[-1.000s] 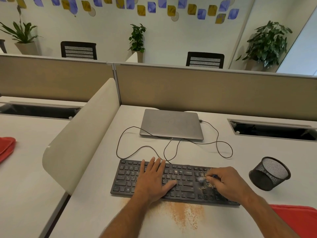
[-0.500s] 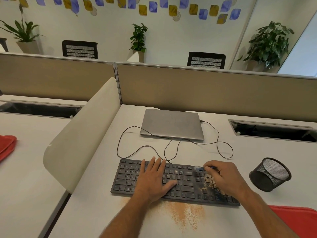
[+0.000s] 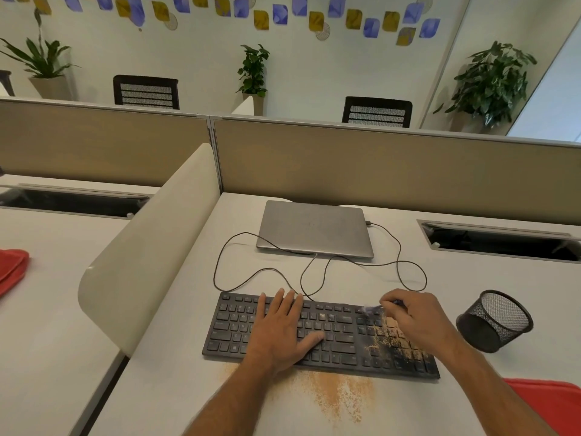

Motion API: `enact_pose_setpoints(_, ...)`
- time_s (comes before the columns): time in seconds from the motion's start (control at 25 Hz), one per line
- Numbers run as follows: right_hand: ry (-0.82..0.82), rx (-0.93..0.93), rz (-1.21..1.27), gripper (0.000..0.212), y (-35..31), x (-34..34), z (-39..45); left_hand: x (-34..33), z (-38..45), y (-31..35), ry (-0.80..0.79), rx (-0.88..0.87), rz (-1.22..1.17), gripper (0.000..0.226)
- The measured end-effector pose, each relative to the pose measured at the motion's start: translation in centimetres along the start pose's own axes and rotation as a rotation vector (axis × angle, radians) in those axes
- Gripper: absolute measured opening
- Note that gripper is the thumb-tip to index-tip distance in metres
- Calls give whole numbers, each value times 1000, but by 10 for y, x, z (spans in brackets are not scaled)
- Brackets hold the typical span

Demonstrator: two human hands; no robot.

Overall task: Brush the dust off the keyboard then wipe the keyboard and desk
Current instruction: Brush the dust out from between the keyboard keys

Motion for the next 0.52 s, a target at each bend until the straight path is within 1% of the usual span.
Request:
enact_pose_setpoints(0.04, -30, 17, 26, 15, -3, -5, 0, 0, 0, 0, -1, 2, 1, 104)
enact_pose_setpoints(0.12, -77, 4, -9, 17, -1, -14, -2, -1, 0, 0, -7, 7, 4, 102)
enact_pose_setpoints(0.28, -30, -102, -156, 18, 18, -2, -5, -1, 0, -1, -9, 8, 9, 100)
enact_pose_setpoints(0.44, 59, -63, -123, 15, 19, 16, -9, -1, 0, 0, -3, 8, 11, 99)
enact_pose_setpoints(0.52, 56, -45, -116, 16, 18, 16, -9, -1, 0, 0, 1, 8, 8, 100)
Point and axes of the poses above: each hand's wrist, its own z-axis towards the middle knuckle, its own x-axis out of the back of the hand, y = z × x, the point moved 9 cm from there along z, towards the middle knuckle, and after that the axes turned 15 degrees about -y, right-handed, at the moved point
